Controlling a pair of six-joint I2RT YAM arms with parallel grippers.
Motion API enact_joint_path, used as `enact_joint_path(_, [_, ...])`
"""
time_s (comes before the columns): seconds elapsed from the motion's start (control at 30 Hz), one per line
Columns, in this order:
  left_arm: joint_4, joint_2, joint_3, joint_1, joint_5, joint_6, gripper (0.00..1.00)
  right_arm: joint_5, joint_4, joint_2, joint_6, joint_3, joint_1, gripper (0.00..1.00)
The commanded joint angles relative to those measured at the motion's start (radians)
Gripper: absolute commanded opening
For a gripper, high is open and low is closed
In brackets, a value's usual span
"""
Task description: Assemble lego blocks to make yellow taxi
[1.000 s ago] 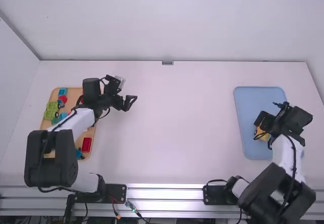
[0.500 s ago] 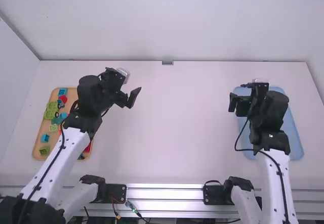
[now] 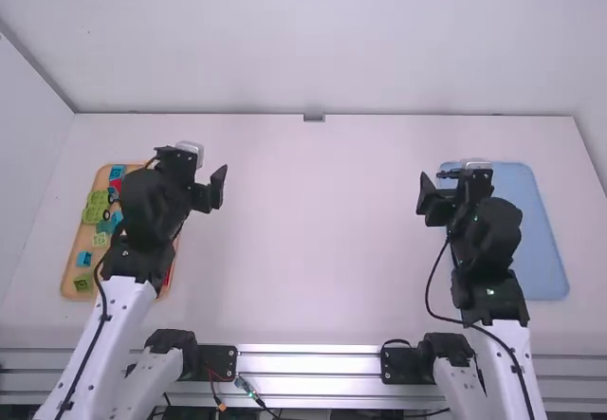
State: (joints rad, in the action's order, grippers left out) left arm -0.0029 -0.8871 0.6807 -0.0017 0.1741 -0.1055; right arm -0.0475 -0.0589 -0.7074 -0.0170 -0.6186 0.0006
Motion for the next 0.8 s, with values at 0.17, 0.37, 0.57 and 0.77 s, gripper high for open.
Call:
enact_joint_path(0.17, [0.003,0.166,-0.148,0.002,-0.174,0.105,0.66,0.047,0.059,0.163,0.017,0.155,-0.001,0.65])
enact_joint_path(0.37, [0.003,0.297,-0.28,0.002,-0.174,0.105,0.53,0.047,0.059,0.297,0.017,0.289,-0.001,0.51])
enact_joint_path(0.57, [0.003,0.443,-0.425,0.002,-0.174,0.105,0.38,0.047,0.059,0.438,0.017,0.43,-0.001,0.37])
enact_joint_path(0.77, [0.003,0.563,-0.546,0.002,-0.174,0.105,0.26,0.047,0.059,0.549,0.017,0.541,-0.001,0.26])
